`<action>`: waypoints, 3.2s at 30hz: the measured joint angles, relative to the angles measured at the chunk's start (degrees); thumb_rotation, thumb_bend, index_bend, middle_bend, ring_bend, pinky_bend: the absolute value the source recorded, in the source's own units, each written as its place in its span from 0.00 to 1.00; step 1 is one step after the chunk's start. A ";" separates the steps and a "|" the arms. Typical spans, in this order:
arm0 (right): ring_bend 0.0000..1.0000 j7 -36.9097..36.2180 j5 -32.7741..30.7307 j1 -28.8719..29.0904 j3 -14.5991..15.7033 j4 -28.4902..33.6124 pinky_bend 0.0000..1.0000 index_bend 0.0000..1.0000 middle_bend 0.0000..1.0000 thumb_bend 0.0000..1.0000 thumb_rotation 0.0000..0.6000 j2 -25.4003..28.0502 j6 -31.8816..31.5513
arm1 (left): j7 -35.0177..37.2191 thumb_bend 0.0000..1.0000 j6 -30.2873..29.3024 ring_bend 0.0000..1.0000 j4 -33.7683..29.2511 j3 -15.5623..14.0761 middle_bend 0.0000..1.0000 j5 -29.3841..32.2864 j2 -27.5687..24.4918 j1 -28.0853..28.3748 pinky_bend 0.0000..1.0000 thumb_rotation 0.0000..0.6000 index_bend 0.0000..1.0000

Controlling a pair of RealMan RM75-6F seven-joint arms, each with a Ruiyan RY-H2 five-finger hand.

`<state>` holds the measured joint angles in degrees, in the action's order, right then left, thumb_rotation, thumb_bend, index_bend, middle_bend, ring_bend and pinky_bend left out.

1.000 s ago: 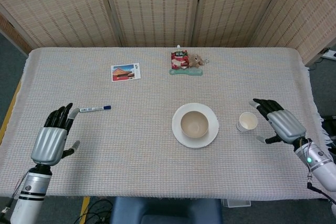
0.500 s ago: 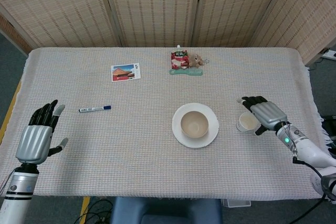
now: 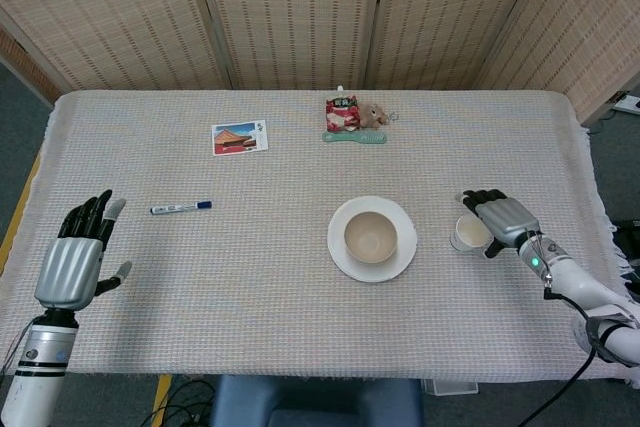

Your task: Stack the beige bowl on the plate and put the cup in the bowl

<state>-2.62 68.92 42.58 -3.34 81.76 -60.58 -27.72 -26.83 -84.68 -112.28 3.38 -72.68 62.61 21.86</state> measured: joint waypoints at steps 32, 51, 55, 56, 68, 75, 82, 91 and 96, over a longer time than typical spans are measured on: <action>0.00 -0.81 0.21 1.51 -2.83 5.90 0.00 0.40 0.00 0.26 1.00 3.44 -3.23 | 0.34 0.30 0.93 0.00 0.88 2.78 0.00 -0.32 0.23 -2.69 0.14 1.00 0.00; 0.00 7.08 -2.94 10.47 -6.55 18.04 0.00 0.40 0.00 0.26 1.00 4.31 -2.44 | 1.50 0.30 -2.00 0.00 -0.61 2.88 0.00 -3.47 -1.60 -5.87 0.14 1.00 0.00; 0.00 10.24 -6.52 12.81 -5.66 17.28 0.00 0.40 0.00 0.26 1.00 1.24 -2.11 | 1.86 0.30 -2.56 0.00 -0.71 2.83 0.00 -4.17 -1.92 -6.58 0.14 1.00 0.00; 0.00 10.97 -7.42 13.39 -5.44 16.94 0.00 0.40 0.00 0.26 1.00 0.50 -2.06 | 2.01 0.30 -2.59 0.00 -0.72 2.84 0.00 -4.28 -1.97 -6.71 0.14 1.00 0.00; 0.00 20.94 -19.37 20.13 -1.23 13.28 0.00 0.40 0.00 0.27 1.00 -5.83 -4.21 | 2.33 0.30 -2.71 0.00 -0.87 3.00 0.00 -5.32 -2.47 -7.73 0.14 1.00 0.00; 0.00 24.57 -25.33 24.00 1.49 11.49 0.00 0.40 0.00 0.27 1.00 -7.16 -4.30 | 3.29 0.30 -2.26 0.00 0.10 3.37 0.00 -5.01 -2.20 -7.95 0.14 1.00 0.00; 0.00 26.66 -28.40 26.48 4.01 10.30 0.00 0.40 0.00 0.27 1.00 -8.99 -4.50 | 4.20 0.30 -2.26 0.00 0.72 3.53 0.00 -5.12 -2.24 -8.48 0.14 1.00 0.00; 0.00 28.20 -30.93 28.34 6.41 8.34 0.00 0.40 0.00 0.27 1.00 -11.23 -4.86 | 5.37 0.30 -2.33 0.00 1.58 3.52 0.00 -5.30 -2.04 -9.19 0.14 1.00 0.00; 0.00 28.66 -32.70 29.35 7.50 7.93 0.00 0.28 0.00 0.27 1.00 -11.80 -4.91 | 5.79 0.30 -2.21 0.00 1.94 3.62 0.00 -5.37 -2.00 -9.45 0.14 1.00 0.00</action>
<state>26.04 36.23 71.93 4.16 89.70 -72.38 -32.63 -21.03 -86.89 -110.35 6.99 -78.04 60.61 12.41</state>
